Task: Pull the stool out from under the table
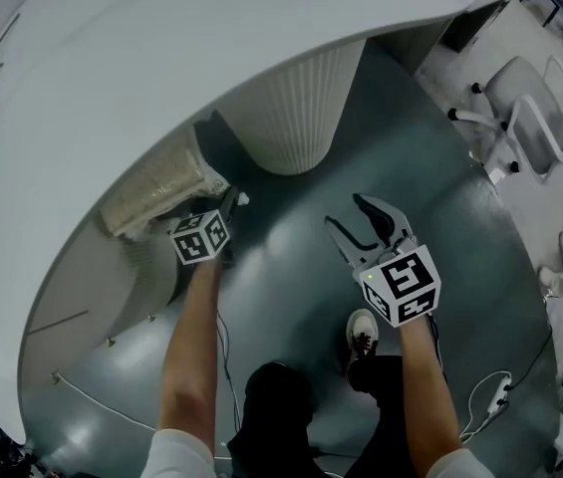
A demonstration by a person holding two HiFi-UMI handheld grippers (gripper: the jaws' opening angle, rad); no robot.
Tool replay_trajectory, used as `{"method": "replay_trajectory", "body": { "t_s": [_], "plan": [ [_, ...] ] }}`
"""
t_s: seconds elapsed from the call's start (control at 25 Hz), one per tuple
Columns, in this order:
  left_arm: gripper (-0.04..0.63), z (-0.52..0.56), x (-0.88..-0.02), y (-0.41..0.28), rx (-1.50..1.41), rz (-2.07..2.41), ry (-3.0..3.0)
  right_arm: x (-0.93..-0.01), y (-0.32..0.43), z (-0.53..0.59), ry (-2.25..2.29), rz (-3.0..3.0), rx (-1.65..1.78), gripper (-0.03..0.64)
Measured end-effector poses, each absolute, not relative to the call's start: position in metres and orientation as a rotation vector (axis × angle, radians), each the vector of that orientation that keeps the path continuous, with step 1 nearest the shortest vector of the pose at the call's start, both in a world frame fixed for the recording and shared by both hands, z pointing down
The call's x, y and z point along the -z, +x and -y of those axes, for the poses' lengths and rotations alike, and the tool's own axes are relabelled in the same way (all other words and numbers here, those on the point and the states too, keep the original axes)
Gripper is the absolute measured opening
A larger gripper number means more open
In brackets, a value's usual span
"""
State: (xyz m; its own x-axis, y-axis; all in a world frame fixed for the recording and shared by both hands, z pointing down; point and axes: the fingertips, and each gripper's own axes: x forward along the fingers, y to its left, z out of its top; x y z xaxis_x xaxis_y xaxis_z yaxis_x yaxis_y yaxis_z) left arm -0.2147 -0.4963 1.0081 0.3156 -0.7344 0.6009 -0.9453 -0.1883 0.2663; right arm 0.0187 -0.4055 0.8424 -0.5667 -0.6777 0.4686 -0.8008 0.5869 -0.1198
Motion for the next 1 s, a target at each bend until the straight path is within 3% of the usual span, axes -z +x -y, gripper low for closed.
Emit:
{"method": "replay_trajectory", "body": {
  "t_s": [0.52, 1.0],
  "plan": [
    [0.264, 0.481, -1.008, -0.214, -0.436, 1.603, 1.873, -0.832, 0.048, 0.381, 1.180, 2.347, -0.436, 0.222],
    [0.253, 0.388, -1.013, -0.170, -0.504, 1.503, 1.830, -0.802, 0.064, 0.320, 1.235, 2.277, -0.432, 0.222]
  ]
}}
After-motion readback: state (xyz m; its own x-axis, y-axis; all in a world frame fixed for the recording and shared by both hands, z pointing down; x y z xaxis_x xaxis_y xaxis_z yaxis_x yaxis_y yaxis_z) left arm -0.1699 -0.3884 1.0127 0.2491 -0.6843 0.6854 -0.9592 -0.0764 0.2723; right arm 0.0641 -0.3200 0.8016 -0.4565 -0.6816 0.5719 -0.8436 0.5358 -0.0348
